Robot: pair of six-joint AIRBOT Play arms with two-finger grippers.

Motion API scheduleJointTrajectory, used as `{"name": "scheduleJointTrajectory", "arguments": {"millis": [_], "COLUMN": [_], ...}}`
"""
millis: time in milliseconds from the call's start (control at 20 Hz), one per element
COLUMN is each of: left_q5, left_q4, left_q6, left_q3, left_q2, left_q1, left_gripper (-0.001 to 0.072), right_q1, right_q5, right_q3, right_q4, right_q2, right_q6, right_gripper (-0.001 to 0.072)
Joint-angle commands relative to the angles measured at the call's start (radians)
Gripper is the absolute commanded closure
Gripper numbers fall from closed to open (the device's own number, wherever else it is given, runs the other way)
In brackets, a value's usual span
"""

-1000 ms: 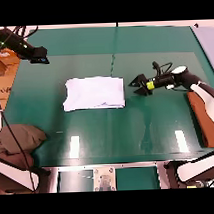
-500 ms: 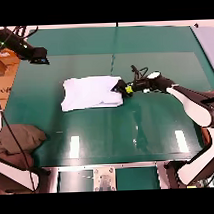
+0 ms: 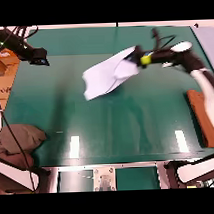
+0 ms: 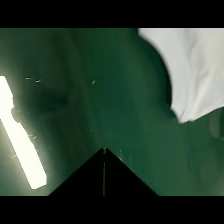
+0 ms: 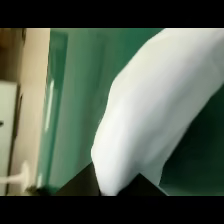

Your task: Fold the shirts.

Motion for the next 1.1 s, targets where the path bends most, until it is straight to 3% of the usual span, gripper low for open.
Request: {"name": "scheduleJointTrajectory", "arguments": {"millis": [0, 500, 700, 1050], "left_q5": [-0.007, -0.003, -0.003, -0.006], "left_q4": [0.000, 0.000, 0.000, 0.000], "left_q6": [0.001, 0.000, 0.000, -0.001], "left_q3": [0.000, 0.000, 0.000, 0.000], "left_q2": [0.000, 0.000, 0.000, 0.000], "left_q1": [0.000, 0.000, 0.000, 0.000], "left_gripper": [0.0686, 0.0687, 0.0687, 0.0687], "right_q1": [-0.214, -0.862, -0.976, -0.997], "right_q5": [0.064, 0.124, 0.108, 0.052], "right_q3": [0.021, 0.021, 0.021, 0.077], "right_q4": [-0.121, -0.185, -0.206, -0.203], "right_q2": [0.149, 0.246, 0.246, 0.231], "right_q6": [0.085, 0.066, -0.014, -0.093], "right_gripper": [0.0696, 0.0696, 0.0696, 0.0696]}}
